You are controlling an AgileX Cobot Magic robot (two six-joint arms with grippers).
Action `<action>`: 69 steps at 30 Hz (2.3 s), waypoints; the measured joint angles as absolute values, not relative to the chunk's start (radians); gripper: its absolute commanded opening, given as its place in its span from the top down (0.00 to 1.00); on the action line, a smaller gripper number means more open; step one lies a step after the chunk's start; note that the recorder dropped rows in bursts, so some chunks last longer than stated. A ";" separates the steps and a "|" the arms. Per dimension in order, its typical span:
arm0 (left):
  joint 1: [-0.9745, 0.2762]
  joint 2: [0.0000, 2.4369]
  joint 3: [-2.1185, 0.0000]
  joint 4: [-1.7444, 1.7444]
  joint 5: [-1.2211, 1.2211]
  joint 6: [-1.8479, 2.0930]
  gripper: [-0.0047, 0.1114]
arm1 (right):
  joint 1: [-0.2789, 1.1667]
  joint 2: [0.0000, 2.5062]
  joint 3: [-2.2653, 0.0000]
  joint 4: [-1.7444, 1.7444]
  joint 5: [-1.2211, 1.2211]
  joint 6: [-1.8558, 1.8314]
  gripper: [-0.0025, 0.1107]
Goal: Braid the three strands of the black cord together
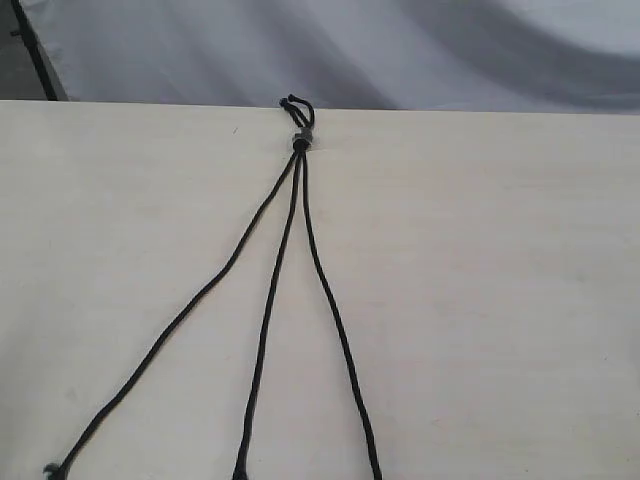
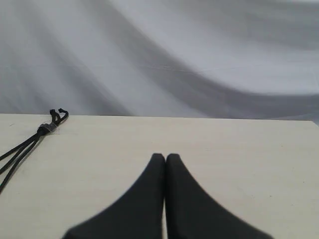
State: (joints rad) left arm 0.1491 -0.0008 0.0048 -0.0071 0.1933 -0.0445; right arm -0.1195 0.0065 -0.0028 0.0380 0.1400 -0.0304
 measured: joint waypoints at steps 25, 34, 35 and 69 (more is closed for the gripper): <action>0.149 -0.001 0.005 -0.092 0.132 -0.107 0.96 | -0.120 0.006 -0.003 0.142 0.064 0.016 0.97; 0.149 -0.001 0.005 -0.203 -0.355 -0.423 0.96 | -0.120 0.006 -0.008 0.265 -0.218 0.218 0.97; 0.149 -0.001 0.005 -0.169 -0.435 -0.430 0.96 | -0.120 0.005 -0.019 0.234 -0.219 0.223 0.97; 0.149 1.045 -0.443 0.074 0.196 -0.265 0.96 | 0.796 1.811 -1.188 0.118 0.635 0.120 0.54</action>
State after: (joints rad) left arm 0.1491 1.0447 -0.4434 0.0743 0.1964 -0.2646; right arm 0.7957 1.8112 -1.1883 0.1179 0.6350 0.1202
